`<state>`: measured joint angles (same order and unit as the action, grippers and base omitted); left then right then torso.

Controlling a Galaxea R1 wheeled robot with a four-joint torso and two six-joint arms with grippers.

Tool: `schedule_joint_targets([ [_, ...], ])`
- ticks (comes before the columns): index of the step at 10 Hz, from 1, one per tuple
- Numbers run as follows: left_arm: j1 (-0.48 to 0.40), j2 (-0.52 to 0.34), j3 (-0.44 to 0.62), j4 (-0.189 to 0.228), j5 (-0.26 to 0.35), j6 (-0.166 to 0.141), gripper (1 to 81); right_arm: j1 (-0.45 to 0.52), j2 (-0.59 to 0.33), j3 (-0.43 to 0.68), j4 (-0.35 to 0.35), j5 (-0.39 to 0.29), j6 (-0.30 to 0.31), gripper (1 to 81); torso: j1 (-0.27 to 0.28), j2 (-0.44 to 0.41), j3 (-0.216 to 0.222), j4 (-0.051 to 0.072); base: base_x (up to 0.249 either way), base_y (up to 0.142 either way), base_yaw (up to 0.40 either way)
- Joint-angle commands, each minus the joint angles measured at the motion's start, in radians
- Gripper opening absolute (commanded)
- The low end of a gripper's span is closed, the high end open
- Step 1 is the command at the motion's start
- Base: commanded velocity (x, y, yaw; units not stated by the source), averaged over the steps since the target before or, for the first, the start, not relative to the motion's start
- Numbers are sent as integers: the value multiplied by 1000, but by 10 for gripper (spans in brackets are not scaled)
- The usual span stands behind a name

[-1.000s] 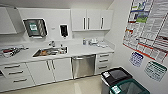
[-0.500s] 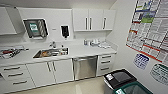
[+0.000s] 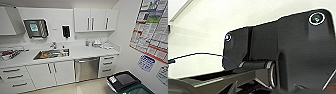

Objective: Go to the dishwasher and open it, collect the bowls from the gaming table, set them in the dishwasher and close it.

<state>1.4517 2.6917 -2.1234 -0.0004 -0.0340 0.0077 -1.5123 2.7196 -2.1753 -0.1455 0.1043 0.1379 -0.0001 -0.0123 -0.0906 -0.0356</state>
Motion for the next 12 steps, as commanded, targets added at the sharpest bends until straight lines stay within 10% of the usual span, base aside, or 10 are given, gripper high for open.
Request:
schedule_joint_targets([
  [1, -47, -18, 17, -3, 52, 6, 811, 43, -15, 13, 0, -49, -4, 811, 0, 0, 0, 0, 104, 75, 0],
  [12, -49, -18, 17, -3, 52, 5, 811, 48, -15, 5, 0, -49, -4, 811, 0, 0, 0, 0, 103, 75, 0],
])
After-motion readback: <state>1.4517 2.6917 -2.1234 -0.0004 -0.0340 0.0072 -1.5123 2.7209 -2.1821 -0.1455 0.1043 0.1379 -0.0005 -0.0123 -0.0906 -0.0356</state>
